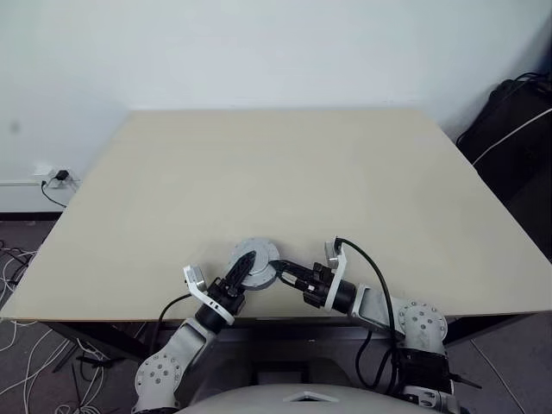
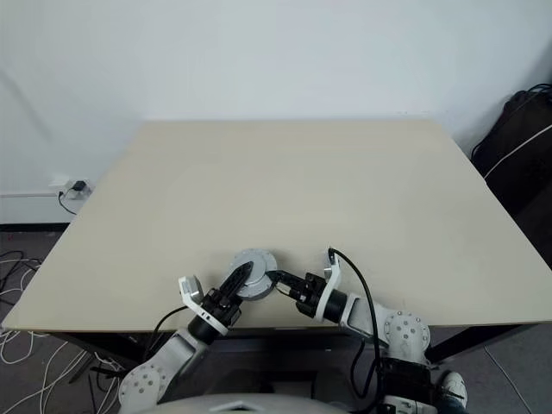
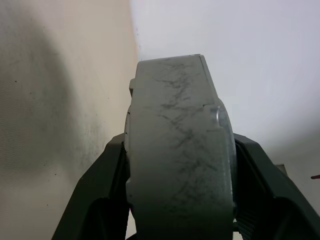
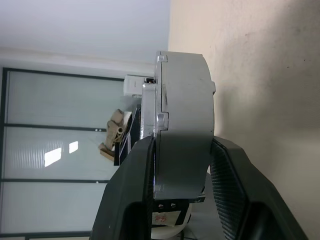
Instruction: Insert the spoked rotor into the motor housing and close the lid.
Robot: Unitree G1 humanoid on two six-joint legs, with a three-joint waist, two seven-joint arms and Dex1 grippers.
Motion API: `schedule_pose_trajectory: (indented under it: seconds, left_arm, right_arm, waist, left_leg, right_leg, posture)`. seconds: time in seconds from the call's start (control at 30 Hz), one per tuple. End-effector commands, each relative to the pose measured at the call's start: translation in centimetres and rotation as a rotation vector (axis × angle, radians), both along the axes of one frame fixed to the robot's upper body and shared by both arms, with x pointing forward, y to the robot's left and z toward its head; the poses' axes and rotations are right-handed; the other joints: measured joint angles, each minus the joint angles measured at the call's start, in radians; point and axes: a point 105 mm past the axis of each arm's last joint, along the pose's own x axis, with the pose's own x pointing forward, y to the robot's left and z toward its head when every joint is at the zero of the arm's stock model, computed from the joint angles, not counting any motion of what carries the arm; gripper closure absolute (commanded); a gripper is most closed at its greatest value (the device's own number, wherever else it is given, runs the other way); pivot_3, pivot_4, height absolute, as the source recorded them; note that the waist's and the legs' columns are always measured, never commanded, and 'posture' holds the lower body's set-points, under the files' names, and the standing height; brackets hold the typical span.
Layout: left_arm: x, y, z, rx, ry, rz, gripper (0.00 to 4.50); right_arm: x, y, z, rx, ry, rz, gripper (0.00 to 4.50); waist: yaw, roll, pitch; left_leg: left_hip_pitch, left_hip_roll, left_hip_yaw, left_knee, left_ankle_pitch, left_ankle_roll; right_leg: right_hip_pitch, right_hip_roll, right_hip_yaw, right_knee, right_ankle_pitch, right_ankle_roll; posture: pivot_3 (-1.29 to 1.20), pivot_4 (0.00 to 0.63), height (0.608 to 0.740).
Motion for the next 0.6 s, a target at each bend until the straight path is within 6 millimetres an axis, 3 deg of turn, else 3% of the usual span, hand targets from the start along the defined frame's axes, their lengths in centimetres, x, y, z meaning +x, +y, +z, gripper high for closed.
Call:
schedule_pose_trajectory:
  seconds: [0.03, 0.13, 0.37, 0.47, 0.6]
  left_arm:
    - [0.4, -1.4, 1.1, -0.061, -0.031, 0.002, 2.25]
    - [0.5, -1.5, 1.1, -0.056, -0.031, 0.0, 2.25]
    - [0.8, -1.2, 1.0, -0.02, -0.041, 0.013, 2.39]
    - [1.1, -0.7, 1.1, 0.006, -0.046, 0.035, 2.39]
    - [1.8, 0.2, 1.6, 0.033, -0.064, 0.076, 2.39]
  right_arm:
    - [1.2, -0.2, 1.3, -0.069, -0.109, -0.039, 3.19]
    - [1.8, -0.6, 1.2, -0.151, -0.172, -0.087, 3.19]
    - [1.8, -1.0, 2.1, -0.172, -0.258, -0.082, 0.88]
    - [1.5, -1.0, 2.3, -0.265, -0.334, -0.064, 0.0]
    - [1.3, -1.2, 2.3, -0.431, -0.488, -0.062, 0.0]
  waist:
    - [0.0, 0.0, 0.0]
    - [0.0, 0.0, 0.0]
    - [0.003, 0.0, -0.001]
    - [0.003, 0.0, -0.001]
    - [0.005, -0.002, -0.001]
  left_leg:
    - [0.0, 0.0, 0.0, 0.0, 0.0, 0.0]
    - [0.0, 0.0, 0.0, 0.001, 0.0, 0.0]
    - [0.0, -0.001, 0.002, 0.003, -0.002, -0.001]
    - [0.0, 0.0, 0.002, 0.003, -0.001, -0.001]
    - [0.0, 0.0, 0.002, 0.003, -0.001, -0.002]
  right_leg:
    - [0.0, 0.0, 0.0, 0.0, 0.0, 0.0]
    - [0.0, 0.0, 0.0, 0.0, 0.0, 0.0]
    - [0.001, 0.0, 0.001, 0.0, 0.002, 0.002]
    - [0.001, 0.0, 0.001, 0.0, 0.002, 0.002]
    - [0.001, 0.0, 0.001, 0.0, 0.002, 0.002]
  posture:
    - [0.0, 0.0, 0.74]
    - [0.0, 0.0, 0.74]
    - [0.0, 0.0, 0.74]
    - [0.0, 0.0, 0.74]
    - [0.0, 0.0, 0.74]
